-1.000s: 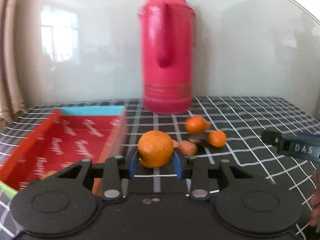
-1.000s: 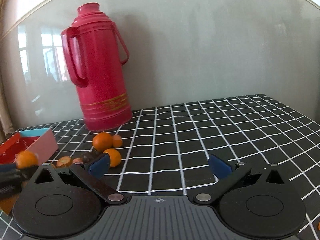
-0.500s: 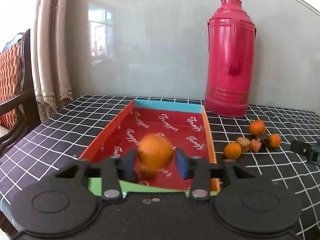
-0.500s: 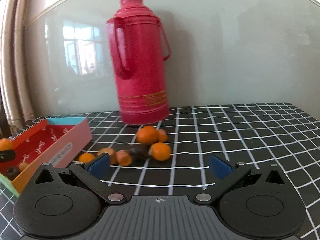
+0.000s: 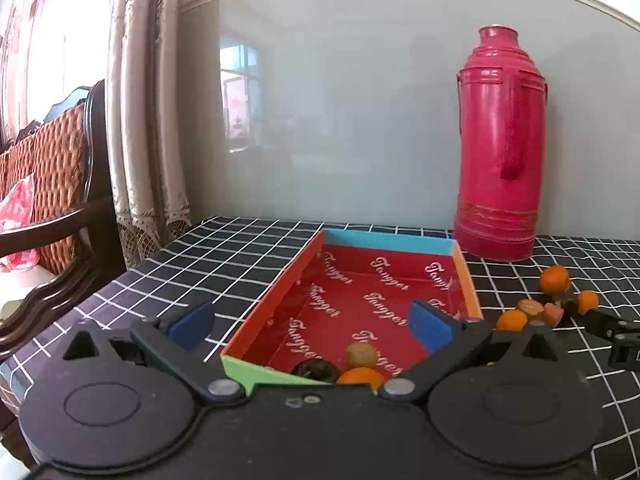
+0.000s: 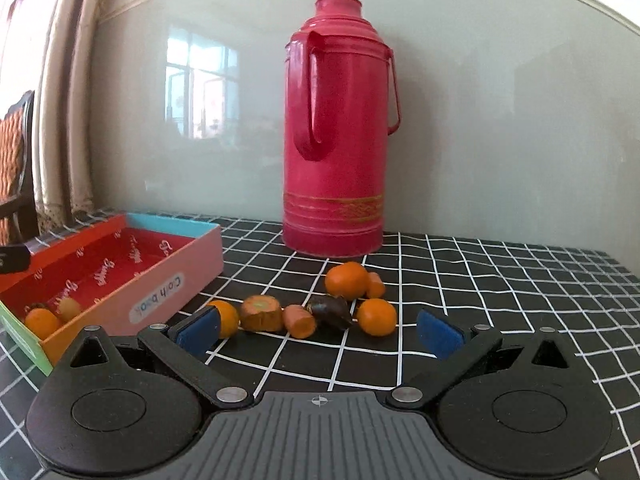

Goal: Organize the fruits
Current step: 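Reach the right gripper to another small orange and grasp it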

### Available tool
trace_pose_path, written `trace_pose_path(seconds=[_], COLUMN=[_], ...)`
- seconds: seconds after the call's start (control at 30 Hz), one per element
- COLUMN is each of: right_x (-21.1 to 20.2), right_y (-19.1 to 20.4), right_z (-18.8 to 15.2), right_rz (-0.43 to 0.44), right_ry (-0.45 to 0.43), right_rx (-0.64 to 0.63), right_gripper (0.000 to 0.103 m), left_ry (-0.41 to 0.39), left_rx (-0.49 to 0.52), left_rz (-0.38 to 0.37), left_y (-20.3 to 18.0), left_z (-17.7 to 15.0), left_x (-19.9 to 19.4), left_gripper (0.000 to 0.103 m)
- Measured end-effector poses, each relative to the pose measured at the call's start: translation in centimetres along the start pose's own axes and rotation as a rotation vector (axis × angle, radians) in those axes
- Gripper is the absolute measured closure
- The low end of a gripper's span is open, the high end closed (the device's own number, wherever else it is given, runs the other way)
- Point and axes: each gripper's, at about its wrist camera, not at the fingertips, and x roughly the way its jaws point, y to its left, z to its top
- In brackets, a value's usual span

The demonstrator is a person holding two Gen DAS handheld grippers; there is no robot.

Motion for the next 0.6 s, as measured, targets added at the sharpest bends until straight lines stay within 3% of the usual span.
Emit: trace_pose_path(seconds=[0.4, 0.5, 0.6], right_x=[1.7, 2.7, 3.9], right_y=[2.0, 2.9, 3.8], right_z=[0.7, 1.0, 1.0], right_rz=[0.126, 0.151, 0.167], right_ry=[0.033, 0.068, 0.093], right_rx=[-0.039, -0.050, -0.056], right_gripper=[0.001, 0.026, 0.028], left_ry=[0.033, 0.033, 0.038], left_rx=[0.002, 0.000, -0.010], left_rz=[0.021, 0.035, 0.050], left_y=[1.7, 2.4, 3.3], left_z=[-0.8, -0.8, -1.0], left_x=[0.5, 0.6, 0.6], left_gripper=[0.006, 0.006, 0.006])
